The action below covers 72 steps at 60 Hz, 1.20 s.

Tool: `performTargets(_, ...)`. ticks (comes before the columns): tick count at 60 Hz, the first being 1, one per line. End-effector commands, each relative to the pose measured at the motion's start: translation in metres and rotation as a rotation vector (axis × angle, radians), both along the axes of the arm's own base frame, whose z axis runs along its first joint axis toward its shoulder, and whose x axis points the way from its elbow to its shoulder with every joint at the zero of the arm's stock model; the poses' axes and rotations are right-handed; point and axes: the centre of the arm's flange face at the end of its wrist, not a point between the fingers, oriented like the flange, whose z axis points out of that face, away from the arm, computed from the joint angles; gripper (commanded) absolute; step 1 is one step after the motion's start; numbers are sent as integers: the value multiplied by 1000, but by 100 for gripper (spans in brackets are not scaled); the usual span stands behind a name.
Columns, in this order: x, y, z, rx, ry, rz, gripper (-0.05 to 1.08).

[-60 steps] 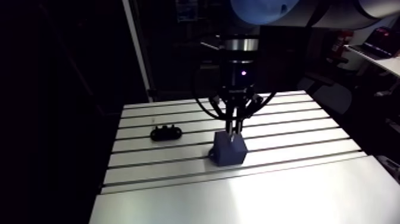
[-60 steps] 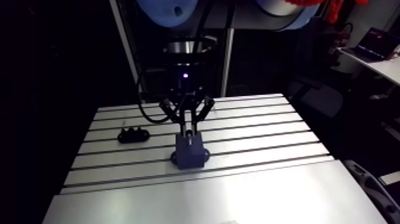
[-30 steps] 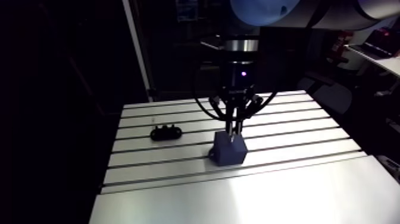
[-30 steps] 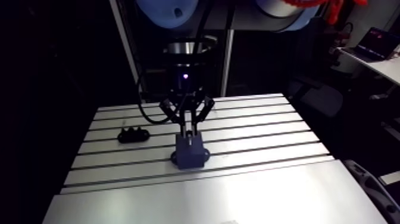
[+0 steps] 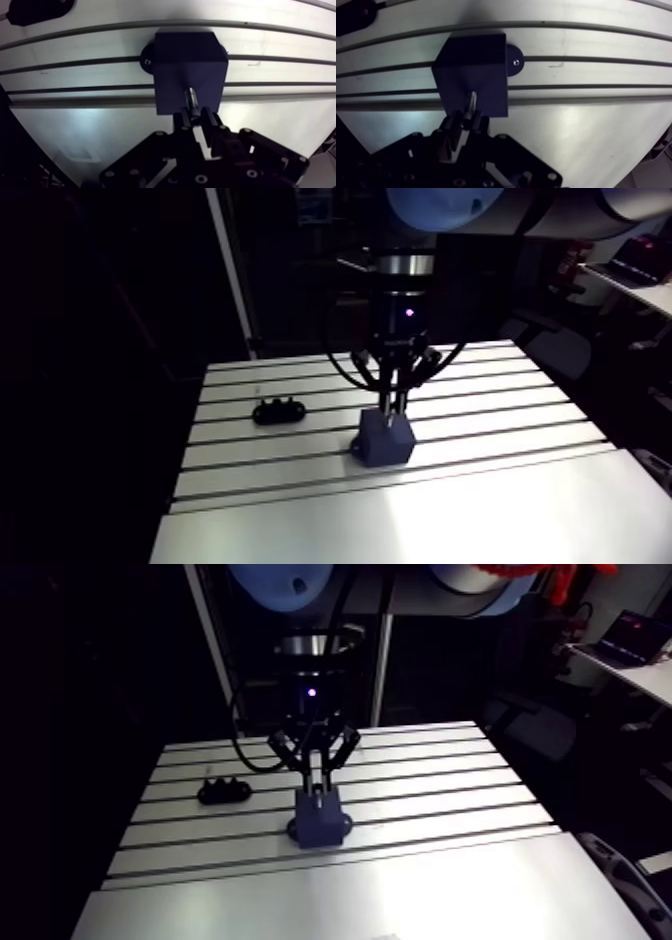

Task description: Pick up the M10 bolt and insert it into the hole until fully seated.

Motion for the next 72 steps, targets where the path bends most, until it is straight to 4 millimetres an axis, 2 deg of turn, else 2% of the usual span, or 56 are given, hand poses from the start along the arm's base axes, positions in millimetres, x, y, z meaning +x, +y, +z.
performTargets(1,0,0,1,-3,2,0,108)
performTargets(14,3,-2,-2,-5,-4,3,108)
performTargets(17,3,-2,-2,-6,-4,3,101)
performTargets(18,3,-2,-2,-7,-4,5,95)
performTargets(19,3,-2,-2,-7,-4,5,95)
performTargets(20,3,-3,-2,-7,-5,7,84)
performTargets(21,3,-3,-2,-7,-5,7,84)
performTargets(22,4,-4,-2,-6,-6,9,67)
performTargets(23,4,-4,-2,-6,-6,9,67)
performTargets(24,4,-4,-3,-5,-7,11,48)
performTargets(25,4,-4,-3,-5,-7,11,48)
performTargets(26,5,-5,-4,-3,-10,14,29)
performTargets(27,5,-5,-4,-3,-10,14,29)
performTargets(28,6,-5,-4,-2,-11,16,11)
performTargets(29,6,-5,-4,-2,-11,16,11)
performTargets(30,6,-5,-4,0,-10,17,2)
performTargets(72,8,-5,-3,0,-9,18,0)
